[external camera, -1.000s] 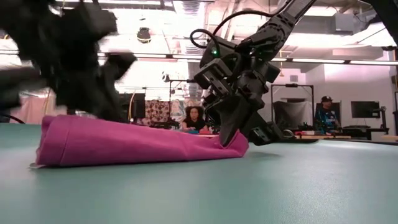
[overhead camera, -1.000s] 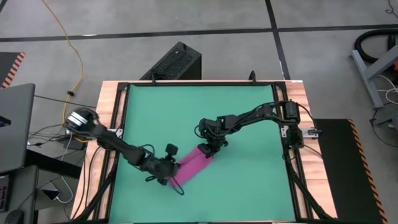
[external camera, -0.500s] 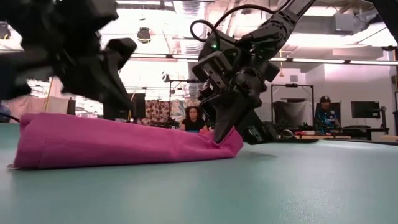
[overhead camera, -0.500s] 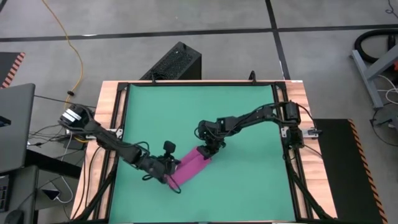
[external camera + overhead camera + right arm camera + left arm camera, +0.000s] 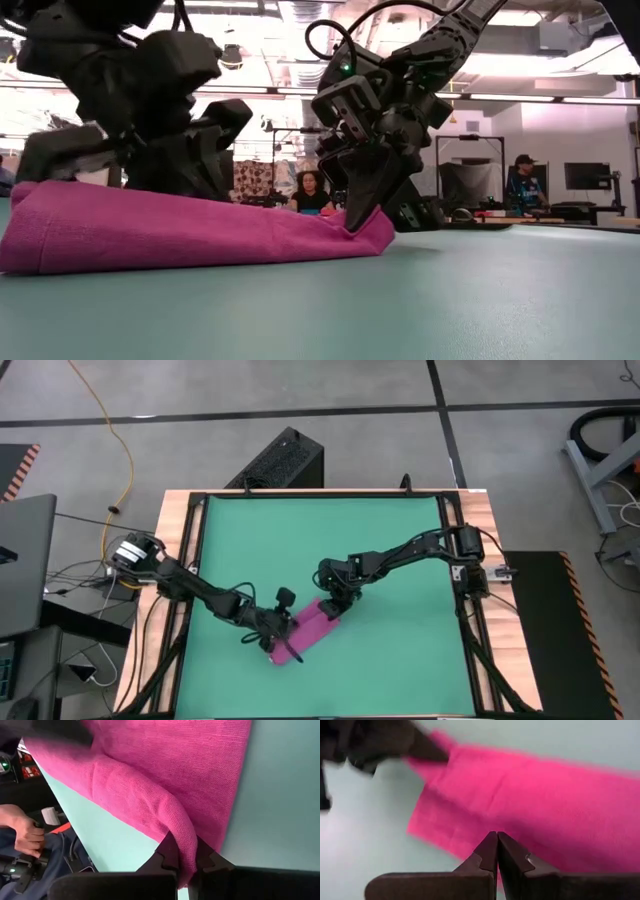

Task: Roll towel
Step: Roll the pink towel

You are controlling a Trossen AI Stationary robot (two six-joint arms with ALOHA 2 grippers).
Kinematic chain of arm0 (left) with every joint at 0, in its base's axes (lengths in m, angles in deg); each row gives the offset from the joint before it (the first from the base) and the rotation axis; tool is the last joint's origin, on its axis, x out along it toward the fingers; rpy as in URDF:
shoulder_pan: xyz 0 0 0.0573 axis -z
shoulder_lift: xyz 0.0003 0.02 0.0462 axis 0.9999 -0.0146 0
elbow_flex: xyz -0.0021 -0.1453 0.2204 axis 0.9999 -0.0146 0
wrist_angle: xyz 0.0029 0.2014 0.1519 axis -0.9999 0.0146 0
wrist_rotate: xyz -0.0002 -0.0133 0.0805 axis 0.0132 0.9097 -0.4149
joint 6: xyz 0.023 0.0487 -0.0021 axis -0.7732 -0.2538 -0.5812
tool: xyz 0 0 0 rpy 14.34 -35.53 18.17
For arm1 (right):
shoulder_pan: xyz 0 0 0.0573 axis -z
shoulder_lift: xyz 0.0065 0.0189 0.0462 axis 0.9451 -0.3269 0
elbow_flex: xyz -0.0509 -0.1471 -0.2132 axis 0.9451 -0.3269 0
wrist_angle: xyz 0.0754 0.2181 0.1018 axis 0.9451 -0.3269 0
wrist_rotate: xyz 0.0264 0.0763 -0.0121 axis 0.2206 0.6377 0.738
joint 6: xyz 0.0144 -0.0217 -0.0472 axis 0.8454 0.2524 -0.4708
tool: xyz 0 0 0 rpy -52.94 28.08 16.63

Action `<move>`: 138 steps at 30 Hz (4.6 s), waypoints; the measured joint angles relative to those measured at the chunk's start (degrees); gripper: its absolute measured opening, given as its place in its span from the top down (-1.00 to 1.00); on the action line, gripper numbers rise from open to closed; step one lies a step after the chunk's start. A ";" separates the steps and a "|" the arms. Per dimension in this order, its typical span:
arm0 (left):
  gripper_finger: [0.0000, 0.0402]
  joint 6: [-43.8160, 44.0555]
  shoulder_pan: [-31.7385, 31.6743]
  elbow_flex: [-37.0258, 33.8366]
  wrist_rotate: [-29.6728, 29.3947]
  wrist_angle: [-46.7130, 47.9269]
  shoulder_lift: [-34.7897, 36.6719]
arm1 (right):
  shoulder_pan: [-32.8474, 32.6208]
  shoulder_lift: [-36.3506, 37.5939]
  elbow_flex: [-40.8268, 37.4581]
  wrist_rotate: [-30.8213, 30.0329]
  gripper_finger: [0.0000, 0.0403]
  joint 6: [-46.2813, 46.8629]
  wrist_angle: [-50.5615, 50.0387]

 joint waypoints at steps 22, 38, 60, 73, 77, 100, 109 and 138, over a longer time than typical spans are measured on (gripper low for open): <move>1.00 1.69 -4.72 -0.01 6.27 -5.43 -4.52 | -1.50 0.04 -0.02 0.02 0.90 -4.77 -0.15; 1.00 0.57 -4.81 0.06 5.77 -5.11 -6.36 | -4.18 0.04 -0.02 2.24 0.90 -8.74 -5.59; 1.00 1.63 -2.75 1.50 0.52 -1.65 -5.53 | -4.24 0.09 0.06 -3.60 0.63 -15.43 0.16; 1.00 1.10 -3.57 1.01 1.59 -2.47 -5.53 | -4.45 0.63 6.89 -5.94 0.21 -28.51 -2.89; 1.00 1.56 -3.87 0.46 2.70 -2.99 -5.48 | -5.14 0.63 8.83 -6.68 0.05 -33.24 -4.32; 1.00 2.27 -3.83 0.26 4.43 -6.07 -5.55 | -2.54 0.02 8.90 -21.22 0.02 -39.82 -5.13; 1.00 3.87 -3.83 0.28 6.67 -4.78 -5.55 | -5.23 4.72 9.54 -18.11 0.14 -43.17 -2.62; 1.00 5.48 -3.87 0.06 7.12 -4.86 -5.49 | -14.84 -4.54 8.48 -32.00 0.23 -55.36 15.24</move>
